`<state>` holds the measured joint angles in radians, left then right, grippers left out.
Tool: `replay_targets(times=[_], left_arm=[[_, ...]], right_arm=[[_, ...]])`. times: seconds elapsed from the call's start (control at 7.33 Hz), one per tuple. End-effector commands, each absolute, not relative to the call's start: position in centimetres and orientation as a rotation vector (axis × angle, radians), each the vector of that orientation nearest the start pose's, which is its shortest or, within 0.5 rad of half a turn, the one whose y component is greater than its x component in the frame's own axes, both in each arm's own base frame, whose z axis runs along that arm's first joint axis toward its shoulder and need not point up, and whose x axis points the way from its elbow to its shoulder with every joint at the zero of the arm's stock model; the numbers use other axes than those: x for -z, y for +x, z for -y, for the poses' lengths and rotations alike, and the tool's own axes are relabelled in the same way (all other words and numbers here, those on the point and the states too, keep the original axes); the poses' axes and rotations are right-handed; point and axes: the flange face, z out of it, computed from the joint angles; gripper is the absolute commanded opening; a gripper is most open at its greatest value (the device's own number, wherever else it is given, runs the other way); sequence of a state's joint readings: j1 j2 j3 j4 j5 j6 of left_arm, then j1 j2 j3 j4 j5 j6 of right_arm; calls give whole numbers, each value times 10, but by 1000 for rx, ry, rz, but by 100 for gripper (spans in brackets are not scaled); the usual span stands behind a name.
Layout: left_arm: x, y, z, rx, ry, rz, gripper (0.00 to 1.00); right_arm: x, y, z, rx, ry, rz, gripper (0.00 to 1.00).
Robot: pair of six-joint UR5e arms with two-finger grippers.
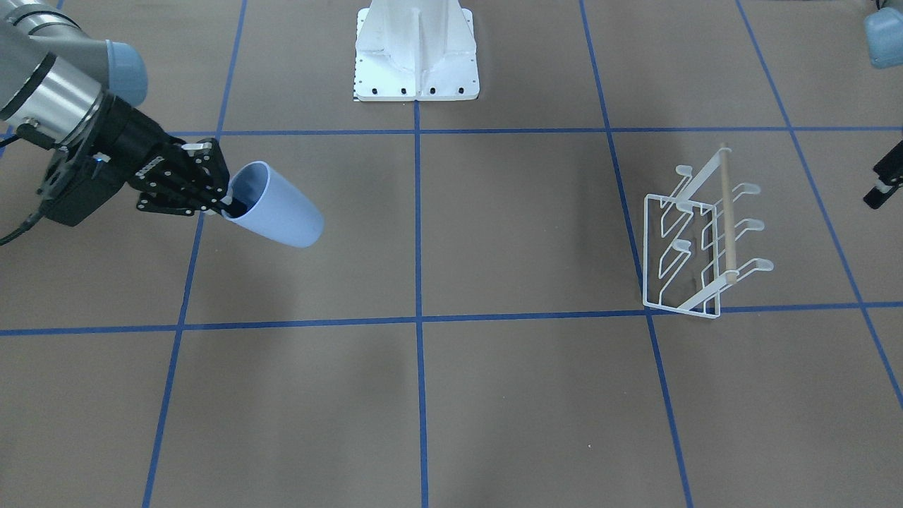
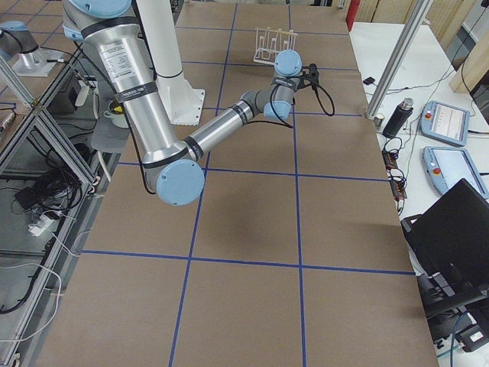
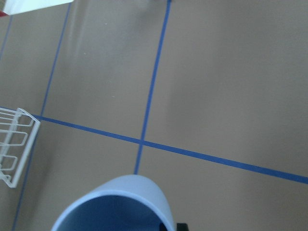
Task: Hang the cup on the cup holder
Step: 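Lift the cup and carry it toward the left gripper while the left arm approaches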
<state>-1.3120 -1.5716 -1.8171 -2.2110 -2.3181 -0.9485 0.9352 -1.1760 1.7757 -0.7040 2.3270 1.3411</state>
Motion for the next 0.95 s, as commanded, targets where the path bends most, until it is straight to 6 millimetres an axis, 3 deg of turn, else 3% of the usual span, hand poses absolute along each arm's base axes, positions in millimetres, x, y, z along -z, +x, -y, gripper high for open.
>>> replay_targets(times=[0.0,0.14,0.27,0.55,0.82], left_arm=[[-386,128,497,452,196,-1320,98],[-359,140,490,491,156,-1441,98],[-334,158,478,515,73,-1569,98],[-267,195,473,532,-103,-1720,98],[-236,220,455,465,-157,-1795,98]], right_arm=[[-231,-331,444,-124,215,1734,0],[-228,-337,431,-124,212,1799,0],[-221,-331,424,-148,161,1872,0],[-212,-315,409,-152,79,2009,0],[-206,-311,399,-121,76,2076,0]])
